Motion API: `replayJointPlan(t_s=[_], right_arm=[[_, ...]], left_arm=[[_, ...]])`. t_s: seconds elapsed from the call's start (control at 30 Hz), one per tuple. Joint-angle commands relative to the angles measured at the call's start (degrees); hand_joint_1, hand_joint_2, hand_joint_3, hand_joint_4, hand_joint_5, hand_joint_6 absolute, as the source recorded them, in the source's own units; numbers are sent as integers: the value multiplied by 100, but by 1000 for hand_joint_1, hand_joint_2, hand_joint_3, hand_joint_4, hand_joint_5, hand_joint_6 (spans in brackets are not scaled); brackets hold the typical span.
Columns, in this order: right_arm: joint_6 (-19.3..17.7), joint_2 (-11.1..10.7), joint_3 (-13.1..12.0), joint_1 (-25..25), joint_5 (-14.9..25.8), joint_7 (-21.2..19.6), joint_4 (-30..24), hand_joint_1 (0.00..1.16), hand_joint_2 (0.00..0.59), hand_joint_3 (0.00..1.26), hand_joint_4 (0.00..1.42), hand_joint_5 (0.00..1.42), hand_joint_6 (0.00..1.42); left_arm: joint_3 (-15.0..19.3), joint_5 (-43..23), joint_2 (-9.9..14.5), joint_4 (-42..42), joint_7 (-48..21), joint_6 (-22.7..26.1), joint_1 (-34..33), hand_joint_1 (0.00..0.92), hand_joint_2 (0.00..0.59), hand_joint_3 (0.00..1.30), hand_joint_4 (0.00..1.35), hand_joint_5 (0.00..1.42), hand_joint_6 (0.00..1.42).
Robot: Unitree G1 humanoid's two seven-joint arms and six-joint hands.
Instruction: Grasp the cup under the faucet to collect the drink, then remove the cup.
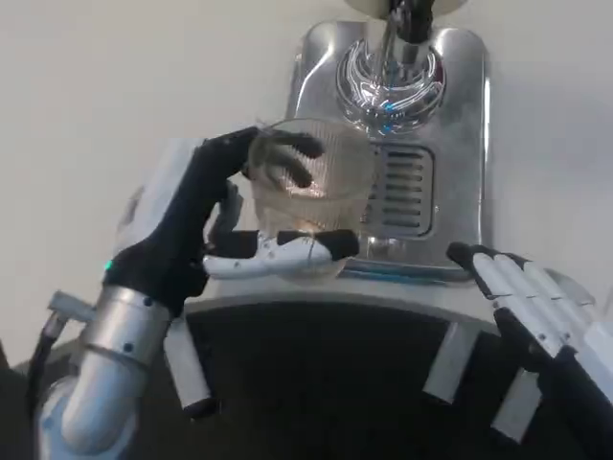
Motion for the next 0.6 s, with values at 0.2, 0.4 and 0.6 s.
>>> replayJointPlan(t_s=[0.2,0.4,0.6], right_arm=[[-162,421,330,105,-500,-33,-91,767,302,31,0,0,1],[-218,578,447,234,-655,-15,-91,740,303,46,0,0,1],[-267,632,375,237,-646,22,-91,728,300,45,0,0,1]], left_arm=[[-420,388,-220,1675,733,-938,-1040,766,105,1073,1217,1352,1424],[-585,454,-399,2701,1043,-1311,-1658,763,108,1075,1203,1352,1424],[-676,462,-328,3744,1207,-1724,-2260,760,109,1068,1190,1352,1424]])
